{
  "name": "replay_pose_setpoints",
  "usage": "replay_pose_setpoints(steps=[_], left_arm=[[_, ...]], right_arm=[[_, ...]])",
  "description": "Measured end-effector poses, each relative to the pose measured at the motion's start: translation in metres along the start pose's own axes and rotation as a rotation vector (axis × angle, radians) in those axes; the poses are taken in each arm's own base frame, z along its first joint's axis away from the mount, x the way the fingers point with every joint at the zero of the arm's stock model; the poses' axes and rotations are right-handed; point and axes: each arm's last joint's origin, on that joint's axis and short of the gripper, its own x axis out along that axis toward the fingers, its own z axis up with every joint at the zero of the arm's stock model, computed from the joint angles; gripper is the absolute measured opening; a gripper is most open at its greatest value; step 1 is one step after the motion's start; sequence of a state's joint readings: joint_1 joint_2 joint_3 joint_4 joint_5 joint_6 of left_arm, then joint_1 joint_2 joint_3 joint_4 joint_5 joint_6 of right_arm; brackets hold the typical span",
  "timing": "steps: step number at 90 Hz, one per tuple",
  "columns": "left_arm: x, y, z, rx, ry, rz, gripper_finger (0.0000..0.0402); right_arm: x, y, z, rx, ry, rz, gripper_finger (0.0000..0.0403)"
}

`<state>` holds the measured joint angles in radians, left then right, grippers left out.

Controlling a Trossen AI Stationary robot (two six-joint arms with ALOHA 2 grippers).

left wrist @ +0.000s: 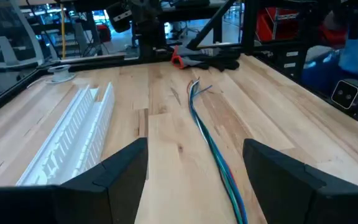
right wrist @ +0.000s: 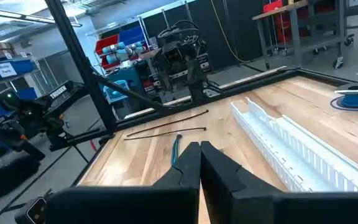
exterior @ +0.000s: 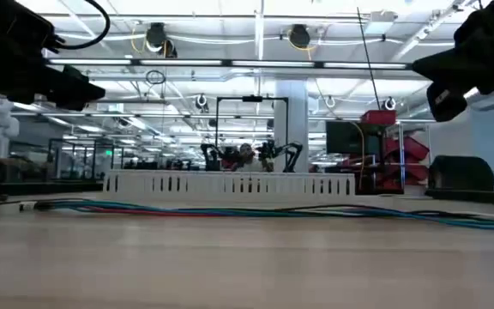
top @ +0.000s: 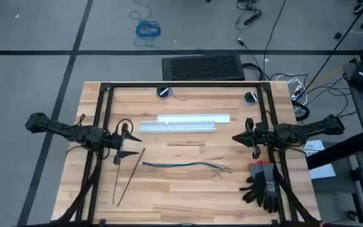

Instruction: Ziptie cables

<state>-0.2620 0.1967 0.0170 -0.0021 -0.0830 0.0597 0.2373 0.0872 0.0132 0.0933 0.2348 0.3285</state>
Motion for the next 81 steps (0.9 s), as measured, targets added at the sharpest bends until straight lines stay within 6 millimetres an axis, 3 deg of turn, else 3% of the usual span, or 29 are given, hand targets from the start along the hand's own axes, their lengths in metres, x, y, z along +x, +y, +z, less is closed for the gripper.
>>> replay_pose_setpoints(steps=[31, 40, 52, 62, 70, 81], left_arm=[[0.000, 0.000, 0.001, 0.022, -0.014, 0.011, 0.0260], [-0.002, 0.003, 0.017, 0.146, -0.174, 0.072, 0.0260], [-0.010, 0.004, 0.043, 0.014, -0.459, 0.047, 0.0260], [-0.019, 0.006, 0.056, 0.022, -0.620, 0.102, 0.0260], [-0.021, 0.006, 0.059, 0.057, -0.647, 0.119, 0.0260], [-0.017, 0.006, 0.054, -0.043, -0.589, 0.091, 0.0260]], right_arm=[[0.000, 0.000, 0.001, -0.031, -0.012, 0.004, 0.0000], [0.000, 0.002, 0.006, -0.019, -0.060, 0.018, 0.0000], [-0.002, 0.005, 0.017, 0.008, -0.176, 0.031, 0.0000], [-0.002, 0.004, 0.019, 0.066, -0.210, -0.005, 0.0000], [-0.002, 0.004, 0.019, 0.077, -0.208, -0.008, 0.0000], [-0.001, 0.002, 0.016, 0.049, -0.180, -0.027, 0.0000]])
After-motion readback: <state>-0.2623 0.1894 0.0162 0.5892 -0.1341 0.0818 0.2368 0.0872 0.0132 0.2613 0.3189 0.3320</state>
